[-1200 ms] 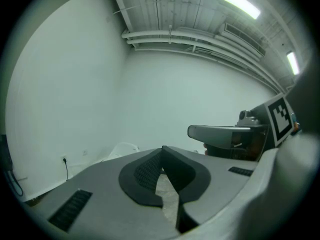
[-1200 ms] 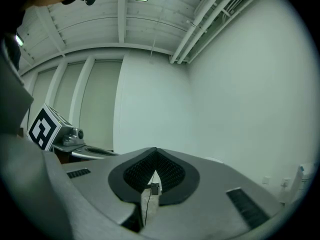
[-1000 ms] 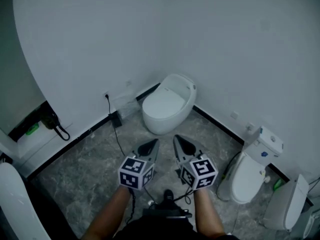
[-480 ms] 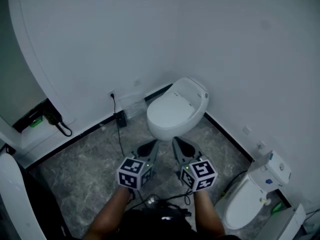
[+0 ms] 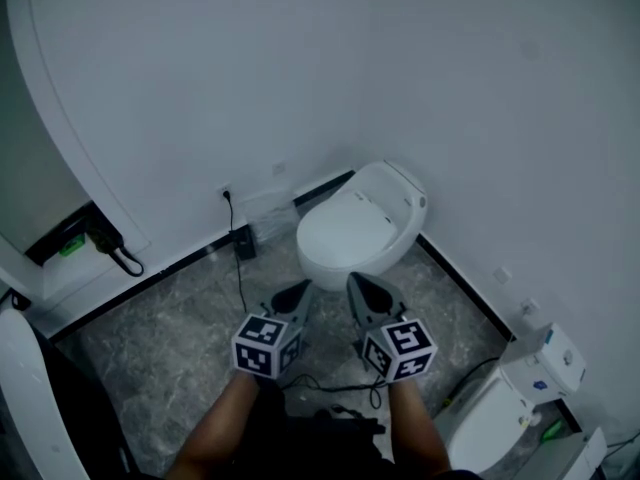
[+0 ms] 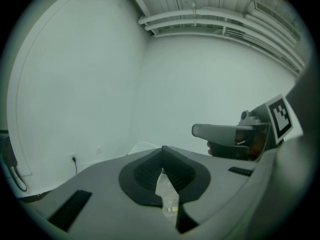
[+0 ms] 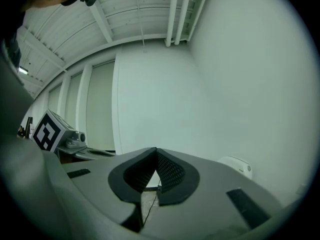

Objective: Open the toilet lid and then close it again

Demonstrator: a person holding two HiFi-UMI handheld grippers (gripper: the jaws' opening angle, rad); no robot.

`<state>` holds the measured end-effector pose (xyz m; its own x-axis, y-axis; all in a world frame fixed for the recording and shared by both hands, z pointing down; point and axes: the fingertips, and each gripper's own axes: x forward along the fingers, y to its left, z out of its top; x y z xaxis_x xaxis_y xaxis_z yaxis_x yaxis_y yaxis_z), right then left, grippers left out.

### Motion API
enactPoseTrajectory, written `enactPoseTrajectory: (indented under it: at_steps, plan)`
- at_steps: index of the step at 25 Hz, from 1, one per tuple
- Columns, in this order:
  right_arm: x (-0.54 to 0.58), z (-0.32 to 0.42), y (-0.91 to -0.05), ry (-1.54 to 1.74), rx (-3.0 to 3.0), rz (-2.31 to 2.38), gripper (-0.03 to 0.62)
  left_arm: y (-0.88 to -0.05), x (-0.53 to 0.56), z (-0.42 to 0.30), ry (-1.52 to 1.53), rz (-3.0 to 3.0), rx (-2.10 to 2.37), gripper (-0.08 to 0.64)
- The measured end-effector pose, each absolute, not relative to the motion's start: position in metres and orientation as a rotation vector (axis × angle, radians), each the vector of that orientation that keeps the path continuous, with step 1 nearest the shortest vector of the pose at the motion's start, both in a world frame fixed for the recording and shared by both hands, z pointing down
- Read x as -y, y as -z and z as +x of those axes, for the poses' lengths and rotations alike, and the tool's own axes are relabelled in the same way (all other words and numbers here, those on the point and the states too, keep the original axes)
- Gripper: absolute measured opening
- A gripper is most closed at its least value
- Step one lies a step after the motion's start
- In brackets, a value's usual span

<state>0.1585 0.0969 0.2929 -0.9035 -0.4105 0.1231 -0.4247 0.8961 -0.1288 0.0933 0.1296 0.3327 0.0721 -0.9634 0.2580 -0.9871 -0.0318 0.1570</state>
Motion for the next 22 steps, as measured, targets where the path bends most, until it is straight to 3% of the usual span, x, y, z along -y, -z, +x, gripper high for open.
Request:
enactPoseTrajectory:
  at_steps: [13, 22]
  plan:
    - [-0.038, 0.060, -0.305, -0.248, 2.869, 0.846, 0.011, -0.347, -0.057, -0.012, -0.142, 2.166, 1.799, 0.008]
    - [0.003, 0.037, -0.337, -0.406, 2.739, 1.106, 0.011, -0.383, -0.010, -0.067, -0.254, 2.225, 1.635, 0.008]
